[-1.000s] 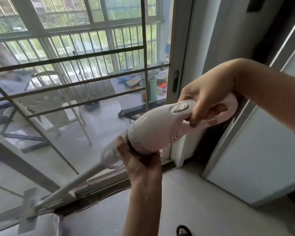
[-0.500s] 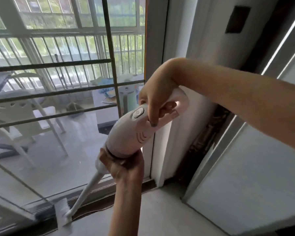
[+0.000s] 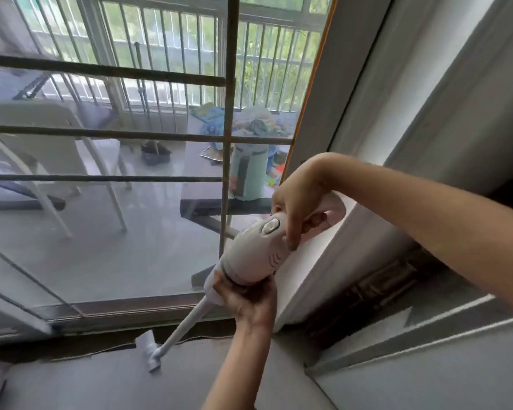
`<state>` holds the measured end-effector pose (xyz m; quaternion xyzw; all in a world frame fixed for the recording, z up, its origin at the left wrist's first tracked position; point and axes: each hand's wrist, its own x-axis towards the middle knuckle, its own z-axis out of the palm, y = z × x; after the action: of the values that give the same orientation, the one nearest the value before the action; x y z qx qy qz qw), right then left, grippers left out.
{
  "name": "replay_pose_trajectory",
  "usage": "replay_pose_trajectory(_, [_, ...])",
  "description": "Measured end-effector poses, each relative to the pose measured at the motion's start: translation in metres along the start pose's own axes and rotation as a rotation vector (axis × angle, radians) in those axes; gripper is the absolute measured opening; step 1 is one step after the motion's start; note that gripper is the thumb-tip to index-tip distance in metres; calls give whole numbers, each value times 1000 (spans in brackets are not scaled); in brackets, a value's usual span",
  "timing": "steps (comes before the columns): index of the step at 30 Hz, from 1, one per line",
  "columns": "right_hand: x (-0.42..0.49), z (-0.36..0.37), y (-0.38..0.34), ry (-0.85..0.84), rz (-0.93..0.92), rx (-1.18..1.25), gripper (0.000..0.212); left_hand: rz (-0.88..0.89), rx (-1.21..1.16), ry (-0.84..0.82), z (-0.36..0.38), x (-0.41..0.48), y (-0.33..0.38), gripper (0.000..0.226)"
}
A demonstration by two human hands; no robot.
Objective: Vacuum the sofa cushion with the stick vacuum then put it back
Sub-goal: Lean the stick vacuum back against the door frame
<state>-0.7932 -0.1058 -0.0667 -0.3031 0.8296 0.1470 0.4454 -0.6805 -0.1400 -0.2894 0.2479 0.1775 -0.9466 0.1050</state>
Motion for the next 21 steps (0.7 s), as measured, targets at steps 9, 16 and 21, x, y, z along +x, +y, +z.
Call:
replay_pose_trajectory(9, [71,-26,37,-66,81,-94,37,-15,26,-62,0,63,-19,71])
replay_pose_trajectory(16, [105,-33,45,-116,81,-192,14,12,-54,-24,-18,106,-36,42])
replay_pose_trajectory(21, [121,-39,55,-171,131,-183,17,41,-75,28,-28,138,-49,51])
